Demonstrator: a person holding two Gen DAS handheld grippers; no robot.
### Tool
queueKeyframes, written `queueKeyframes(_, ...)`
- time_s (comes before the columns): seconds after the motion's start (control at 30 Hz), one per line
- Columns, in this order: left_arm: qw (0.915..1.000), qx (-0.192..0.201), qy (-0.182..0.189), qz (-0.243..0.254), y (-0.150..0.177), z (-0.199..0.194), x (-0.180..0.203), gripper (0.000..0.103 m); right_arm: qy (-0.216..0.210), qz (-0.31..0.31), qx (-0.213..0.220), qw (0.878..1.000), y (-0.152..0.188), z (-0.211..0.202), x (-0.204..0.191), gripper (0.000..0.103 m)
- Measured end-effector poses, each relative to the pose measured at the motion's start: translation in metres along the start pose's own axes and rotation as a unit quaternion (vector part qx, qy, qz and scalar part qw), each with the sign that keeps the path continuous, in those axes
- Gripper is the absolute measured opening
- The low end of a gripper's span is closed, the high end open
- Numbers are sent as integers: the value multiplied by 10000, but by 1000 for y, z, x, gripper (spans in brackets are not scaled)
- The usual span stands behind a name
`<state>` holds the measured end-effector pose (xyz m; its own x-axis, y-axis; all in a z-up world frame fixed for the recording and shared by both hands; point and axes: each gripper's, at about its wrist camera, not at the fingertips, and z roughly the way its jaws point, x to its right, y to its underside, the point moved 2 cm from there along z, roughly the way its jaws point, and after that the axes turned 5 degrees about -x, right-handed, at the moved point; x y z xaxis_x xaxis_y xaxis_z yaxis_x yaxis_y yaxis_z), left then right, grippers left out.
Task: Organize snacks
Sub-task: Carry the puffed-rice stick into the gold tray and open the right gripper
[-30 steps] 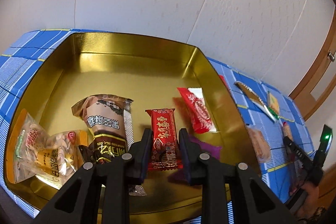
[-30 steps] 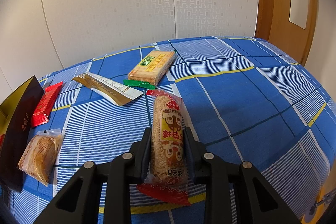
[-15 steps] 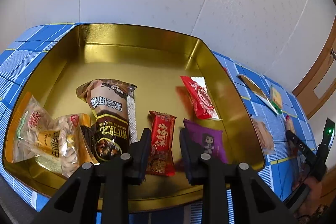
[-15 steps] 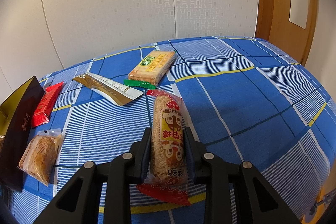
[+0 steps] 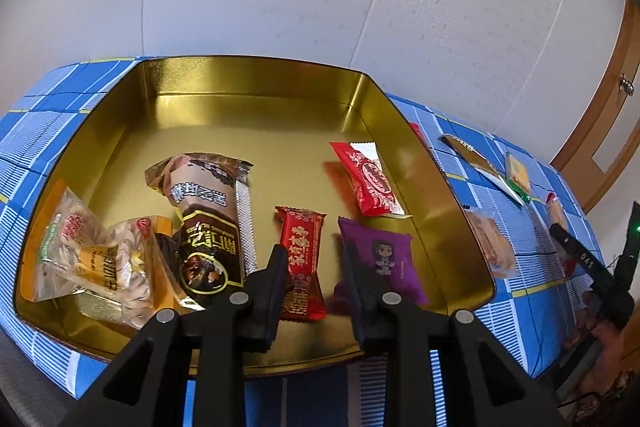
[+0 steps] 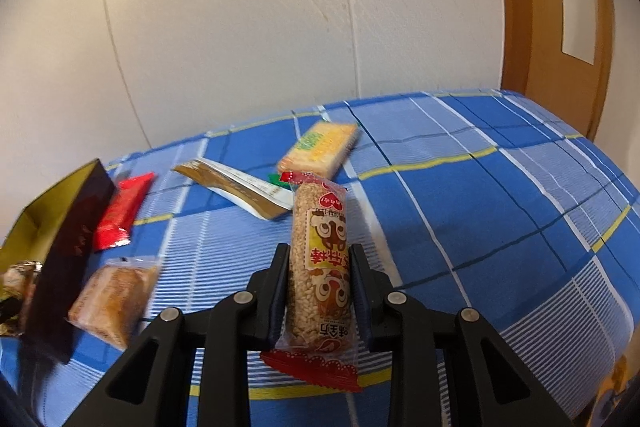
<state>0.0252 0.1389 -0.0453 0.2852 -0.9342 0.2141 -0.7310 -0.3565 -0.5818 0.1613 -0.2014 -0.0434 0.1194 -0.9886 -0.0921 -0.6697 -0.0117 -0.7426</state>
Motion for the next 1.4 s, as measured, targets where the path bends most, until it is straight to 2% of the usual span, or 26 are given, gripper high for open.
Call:
queueKeyframes(0.33, 9999, 57, -95, 65, 3, -8, -4, 29, -701, -196, -106, 9973, 7, -19, -45, 29)
queueKeyframes(0.57, 9992, 218, -227, 231, 5, -16, -5, 33, -1246, -498, -203, 9908, 7, -33, -93, 29)
queueKeyframes(0.9, 9989, 303, -298, 186, 10, -25, -12, 33, -2070, -1469, -436, 9663, 6, -44, -188, 29)
queueKeyframes(1.13, 9986, 413, -320, 107, 11, -33, -21, 33, -2209, -2035, -870, 9499, 4, -28, -245, 29)
queueKeyframes(1.4, 9984, 444, -341, -106, 11, -35, -35, 33, -2079, -2474, -1591, 9329, 0, 15, -294, 30)
